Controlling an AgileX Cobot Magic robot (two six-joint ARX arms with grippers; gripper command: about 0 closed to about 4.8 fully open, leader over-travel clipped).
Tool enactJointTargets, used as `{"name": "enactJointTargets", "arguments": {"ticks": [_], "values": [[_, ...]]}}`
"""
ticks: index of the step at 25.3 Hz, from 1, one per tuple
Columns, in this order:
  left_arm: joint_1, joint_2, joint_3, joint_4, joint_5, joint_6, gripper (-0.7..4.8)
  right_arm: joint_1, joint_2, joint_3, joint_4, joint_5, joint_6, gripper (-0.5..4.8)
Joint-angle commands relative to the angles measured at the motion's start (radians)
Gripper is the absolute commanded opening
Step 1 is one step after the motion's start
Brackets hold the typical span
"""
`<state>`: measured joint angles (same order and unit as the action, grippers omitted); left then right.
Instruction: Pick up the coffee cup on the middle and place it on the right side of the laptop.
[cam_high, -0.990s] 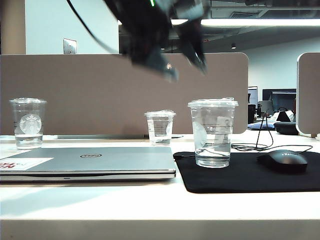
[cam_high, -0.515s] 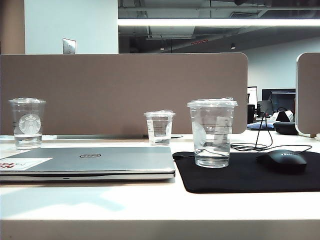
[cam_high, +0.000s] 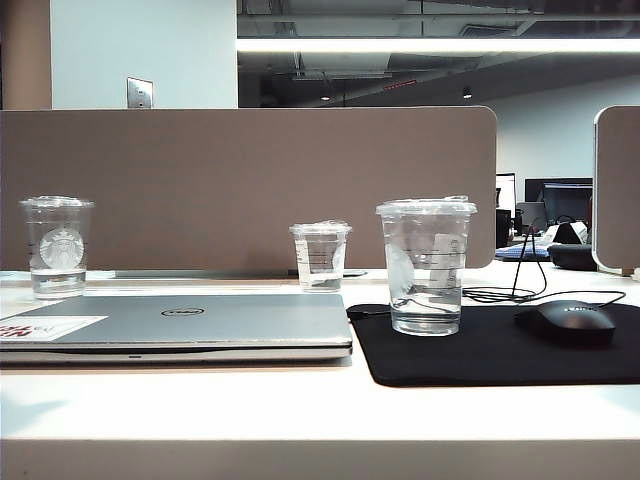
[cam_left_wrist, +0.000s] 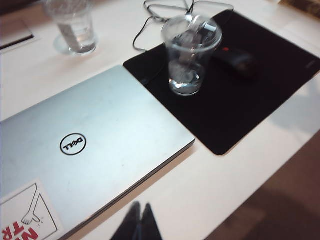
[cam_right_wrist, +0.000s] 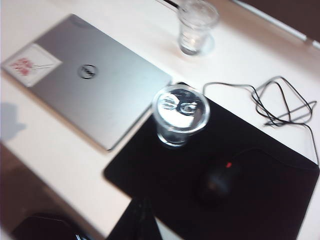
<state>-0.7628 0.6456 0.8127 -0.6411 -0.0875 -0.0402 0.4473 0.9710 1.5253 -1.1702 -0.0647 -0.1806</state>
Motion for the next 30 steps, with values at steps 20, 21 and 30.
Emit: {"name": "enactJointTargets", "arguments": {"ticks": [20, 21, 30], "values": [[-0.001, -0.642, -0.629, 0.37, -0.005, 0.04, -0.06, -0.002, -0.939, -0.879, 0.516, 0.089, 0.108, -0.02], [-0.001, -0.642, -0.648, 0.393, -0.005, 0.046, -0.06, -0.004, -0.965, -0.919, 0.549, 0.089, 0.108, -0.02], [0.083, -0.639, -0.807, 0.591, -0.023, 0.046, -0.06, -0.003, -0.968, -1.229, 0.944, 0.097, 0.111, -0.01]]}}
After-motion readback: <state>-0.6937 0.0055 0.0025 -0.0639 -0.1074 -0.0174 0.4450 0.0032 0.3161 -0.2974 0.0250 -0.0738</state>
